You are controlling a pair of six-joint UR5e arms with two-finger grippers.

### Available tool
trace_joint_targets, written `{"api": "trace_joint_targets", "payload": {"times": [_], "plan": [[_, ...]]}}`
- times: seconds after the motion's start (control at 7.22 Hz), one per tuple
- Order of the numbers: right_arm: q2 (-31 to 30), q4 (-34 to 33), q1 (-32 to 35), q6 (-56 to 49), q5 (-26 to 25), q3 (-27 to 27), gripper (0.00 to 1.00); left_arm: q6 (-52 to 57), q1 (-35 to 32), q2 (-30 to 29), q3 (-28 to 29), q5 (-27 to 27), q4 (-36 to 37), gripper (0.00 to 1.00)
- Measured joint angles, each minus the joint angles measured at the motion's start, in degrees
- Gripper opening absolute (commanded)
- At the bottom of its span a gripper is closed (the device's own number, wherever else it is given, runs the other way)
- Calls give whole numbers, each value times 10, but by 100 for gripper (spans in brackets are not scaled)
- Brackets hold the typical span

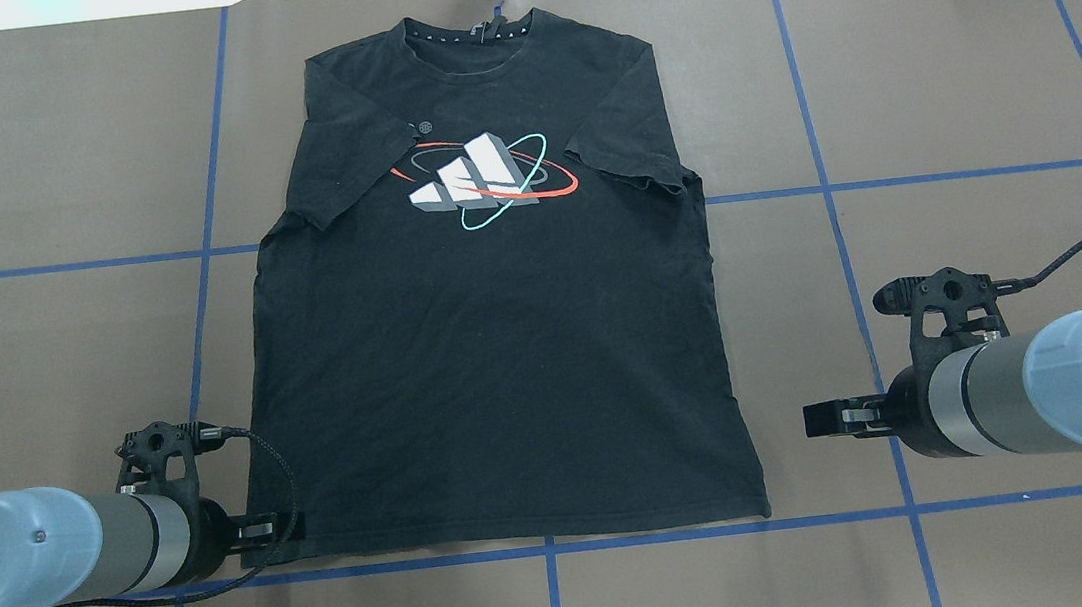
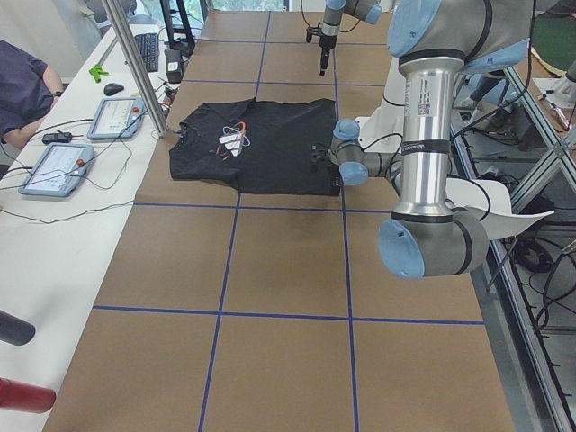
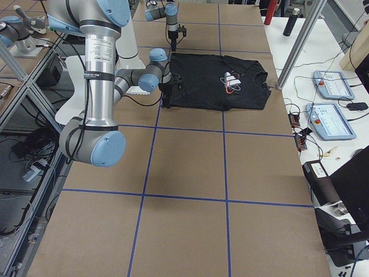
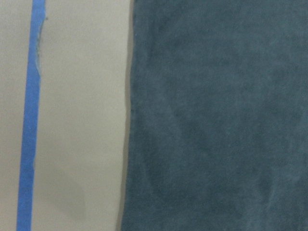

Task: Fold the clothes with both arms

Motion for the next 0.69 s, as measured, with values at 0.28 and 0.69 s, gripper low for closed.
{"api": "trace_joint_targets", "payload": {"times": [0.28,0.69], "plan": [[1,0,0,0,-2,0,100,1,2,0,9,-1,-1,59],[1,0,1,0,-4,0,100,2,2,3,11,-3,-1,55]]}}
